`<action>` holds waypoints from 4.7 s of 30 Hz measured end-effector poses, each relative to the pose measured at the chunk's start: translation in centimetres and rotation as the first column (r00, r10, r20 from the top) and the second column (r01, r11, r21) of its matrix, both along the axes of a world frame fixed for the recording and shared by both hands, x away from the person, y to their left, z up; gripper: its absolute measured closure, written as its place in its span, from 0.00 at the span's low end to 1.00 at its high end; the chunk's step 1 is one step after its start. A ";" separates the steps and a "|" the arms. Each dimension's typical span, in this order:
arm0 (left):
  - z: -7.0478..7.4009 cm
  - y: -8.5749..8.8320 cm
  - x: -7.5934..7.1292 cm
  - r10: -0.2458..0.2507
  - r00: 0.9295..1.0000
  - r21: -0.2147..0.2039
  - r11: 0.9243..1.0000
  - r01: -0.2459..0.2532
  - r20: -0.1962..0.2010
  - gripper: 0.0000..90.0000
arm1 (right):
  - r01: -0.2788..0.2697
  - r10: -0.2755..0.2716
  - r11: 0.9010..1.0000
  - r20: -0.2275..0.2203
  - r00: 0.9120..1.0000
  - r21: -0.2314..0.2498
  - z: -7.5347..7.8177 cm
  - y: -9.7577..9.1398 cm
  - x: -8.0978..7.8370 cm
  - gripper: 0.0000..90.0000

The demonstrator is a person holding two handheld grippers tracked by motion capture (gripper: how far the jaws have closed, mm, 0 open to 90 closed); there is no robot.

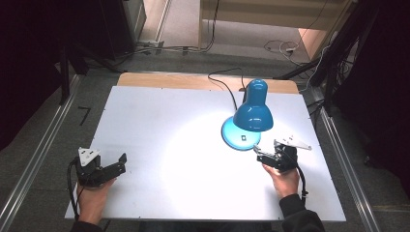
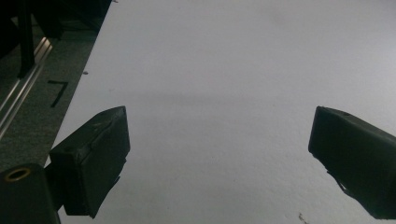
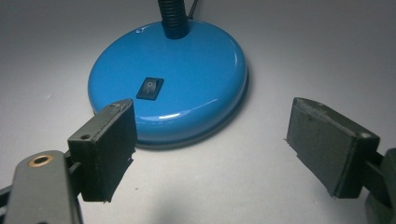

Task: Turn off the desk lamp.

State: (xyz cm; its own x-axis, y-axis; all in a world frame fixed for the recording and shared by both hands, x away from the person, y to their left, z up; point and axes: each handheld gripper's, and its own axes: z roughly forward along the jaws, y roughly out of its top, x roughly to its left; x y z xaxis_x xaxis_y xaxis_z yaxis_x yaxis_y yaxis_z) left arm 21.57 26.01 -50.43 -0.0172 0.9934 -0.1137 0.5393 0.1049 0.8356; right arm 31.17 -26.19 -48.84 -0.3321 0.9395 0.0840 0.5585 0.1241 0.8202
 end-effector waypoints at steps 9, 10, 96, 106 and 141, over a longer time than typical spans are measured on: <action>0.0 0.0 0.0 -0.001 1.000 0.000 1.000 0.001 0.000 0.06 | -0.009 0.009 1.000 0.017 1.000 0.000 -0.1 0.9 0.2 0.24; 0.0 0.0 0.0 -0.001 1.000 0.000 1.000 0.001 0.000 0.07 | -0.004 0.004 1.000 0.017 1.000 -0.002 -0.1 1.0 0.3 0.24; 0.0 -0.1 0.2 -0.013 1.000 0.001 1.000 0.013 0.001 0.07 | -0.007 0.008 1.000 0.041 0.999 -0.027 -1.5 6.0 2.9 0.98; 0.0 -0.2 0.2 -0.013 1.000 0.001 1.000 0.013 0.001 0.07 | -0.007 0.008 1.000 0.042 0.999 -0.025 -1.5 6.0 3.0 0.98; -0.1 0.2 0.1 -0.006 1.000 -0.004 1.000 0.006 0.002 0.07 | -0.026 0.023 0.997 0.039 0.999 0.075 -1.0 5.3 3.5 0.48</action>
State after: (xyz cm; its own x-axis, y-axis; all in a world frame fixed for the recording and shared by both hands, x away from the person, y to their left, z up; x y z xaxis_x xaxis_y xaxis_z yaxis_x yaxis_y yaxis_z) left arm 21.66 26.19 -50.48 -0.0111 0.9930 -0.1172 0.5379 0.1047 0.8365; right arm 34.69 -20.90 -49.84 -0.3593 0.9225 0.1413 0.5241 0.0742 0.8484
